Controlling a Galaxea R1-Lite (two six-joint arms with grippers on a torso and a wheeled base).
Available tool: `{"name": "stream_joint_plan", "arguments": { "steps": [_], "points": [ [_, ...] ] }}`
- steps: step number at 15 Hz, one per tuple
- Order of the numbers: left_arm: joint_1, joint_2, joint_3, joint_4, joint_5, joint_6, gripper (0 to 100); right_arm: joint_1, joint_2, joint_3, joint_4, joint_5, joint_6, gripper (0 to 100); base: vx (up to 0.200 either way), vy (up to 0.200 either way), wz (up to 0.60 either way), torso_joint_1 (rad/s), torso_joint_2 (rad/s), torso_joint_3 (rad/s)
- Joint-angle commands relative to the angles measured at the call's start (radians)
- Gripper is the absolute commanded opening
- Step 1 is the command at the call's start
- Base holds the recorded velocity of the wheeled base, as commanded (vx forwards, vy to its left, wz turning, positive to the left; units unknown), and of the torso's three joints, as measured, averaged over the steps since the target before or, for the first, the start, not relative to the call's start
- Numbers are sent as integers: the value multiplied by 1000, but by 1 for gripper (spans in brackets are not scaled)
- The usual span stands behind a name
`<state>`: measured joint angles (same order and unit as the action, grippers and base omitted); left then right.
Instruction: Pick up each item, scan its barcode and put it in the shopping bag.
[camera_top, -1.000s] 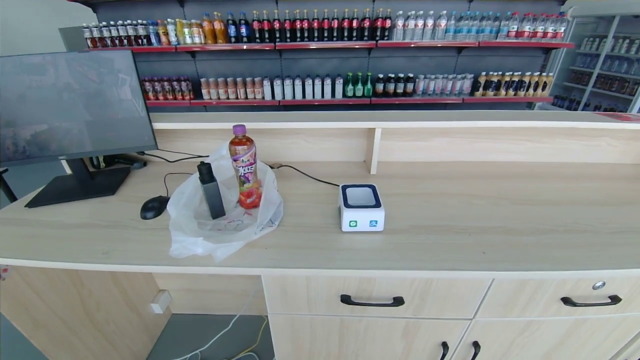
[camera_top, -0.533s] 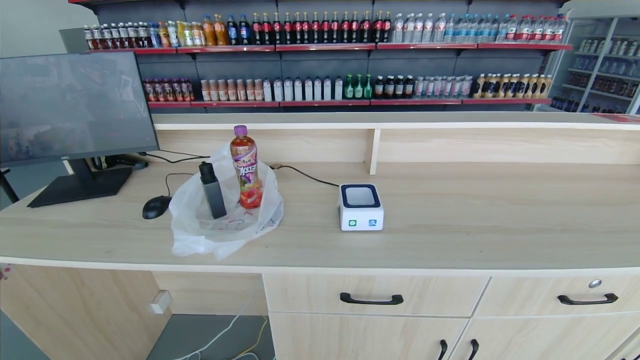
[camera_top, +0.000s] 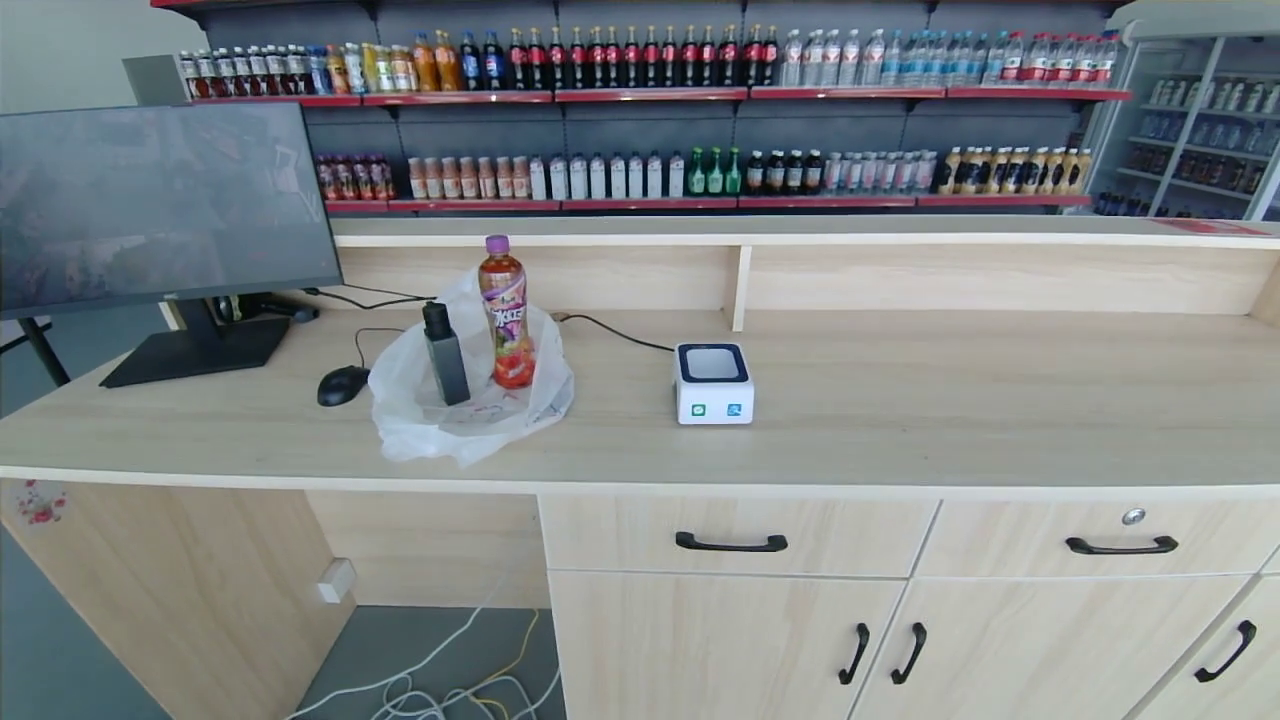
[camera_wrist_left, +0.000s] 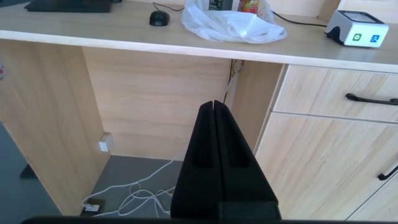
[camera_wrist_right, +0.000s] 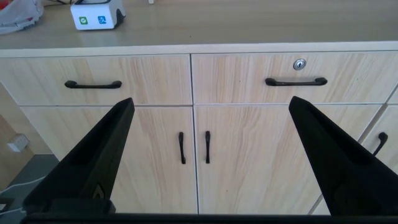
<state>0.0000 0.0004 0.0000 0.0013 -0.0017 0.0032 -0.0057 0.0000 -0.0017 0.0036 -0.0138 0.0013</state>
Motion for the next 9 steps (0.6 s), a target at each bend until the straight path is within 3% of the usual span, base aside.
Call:
{"name": "stream_joint_plan", "arguments": {
  "steps": [1, 9],
  "points": [
    [0, 0, 0, 0, 0, 0, 0, 0, 0, 2, -1, -2, 0, 100, 0, 0, 0, 0, 0, 0],
    [0, 0, 0, 0, 0, 0, 0, 0, 0, 0, -1, 0, -1, 100, 0, 0, 0, 0, 0, 0]
  ]
}}
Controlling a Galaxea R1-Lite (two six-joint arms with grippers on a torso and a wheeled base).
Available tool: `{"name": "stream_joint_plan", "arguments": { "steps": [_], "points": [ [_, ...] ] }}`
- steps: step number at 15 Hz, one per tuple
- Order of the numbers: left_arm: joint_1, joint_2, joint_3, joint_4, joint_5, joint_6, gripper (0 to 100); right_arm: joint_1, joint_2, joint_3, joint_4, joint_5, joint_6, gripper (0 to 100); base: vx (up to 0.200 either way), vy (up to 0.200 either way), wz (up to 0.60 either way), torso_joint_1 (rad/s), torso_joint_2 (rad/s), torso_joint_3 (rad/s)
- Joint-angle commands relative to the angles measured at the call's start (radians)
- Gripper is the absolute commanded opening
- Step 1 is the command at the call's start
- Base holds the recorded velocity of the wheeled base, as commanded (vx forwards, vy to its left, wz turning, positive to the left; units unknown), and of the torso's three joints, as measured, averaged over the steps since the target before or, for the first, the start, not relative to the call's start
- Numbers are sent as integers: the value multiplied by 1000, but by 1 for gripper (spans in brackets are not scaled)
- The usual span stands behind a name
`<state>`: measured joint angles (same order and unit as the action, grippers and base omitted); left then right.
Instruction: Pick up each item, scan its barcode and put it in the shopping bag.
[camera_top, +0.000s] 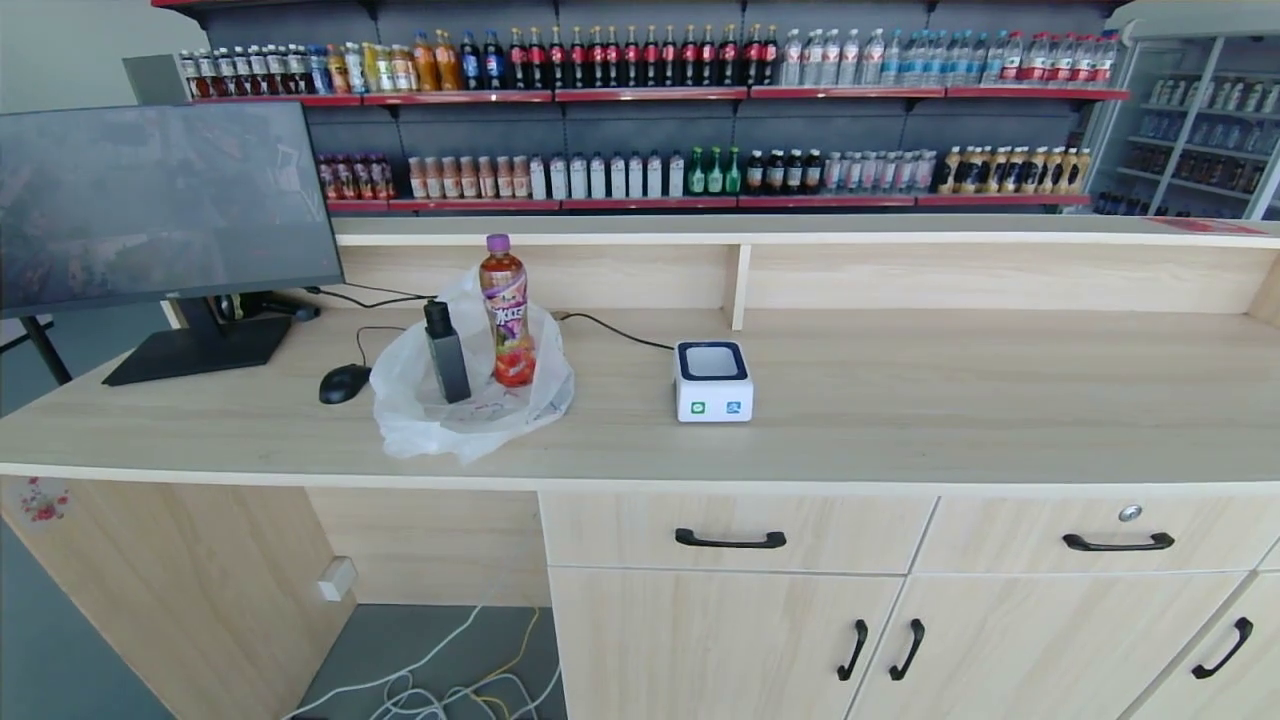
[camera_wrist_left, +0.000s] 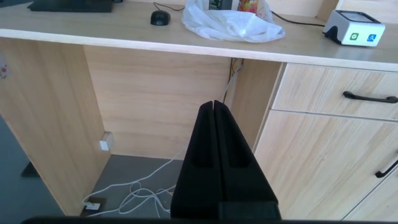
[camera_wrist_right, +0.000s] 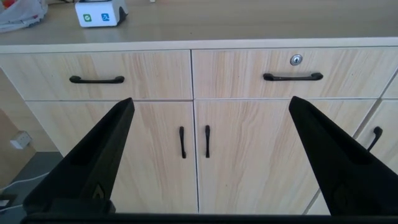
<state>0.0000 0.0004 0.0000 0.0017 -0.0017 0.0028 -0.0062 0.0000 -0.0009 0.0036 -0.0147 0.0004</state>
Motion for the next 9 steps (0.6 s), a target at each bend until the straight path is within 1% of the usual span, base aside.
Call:
{"name": "stream_joint_plan", "arguments": {
  "steps": [1, 6, 9],
  "points": [
    [0, 0, 0, 0, 0, 0, 0, 0, 0, 1, 1, -1, 0, 100, 0, 0, 0, 0, 0, 0],
    [0, 0, 0, 0, 0, 0, 0, 0, 0, 1, 1, 1, -2, 100, 0, 200, 0, 2, 2, 3],
    [0, 0, 0, 0, 0, 0, 0, 0, 0, 1, -1, 1, 0, 100, 0, 0, 0, 0, 0, 0]
  ]
}}
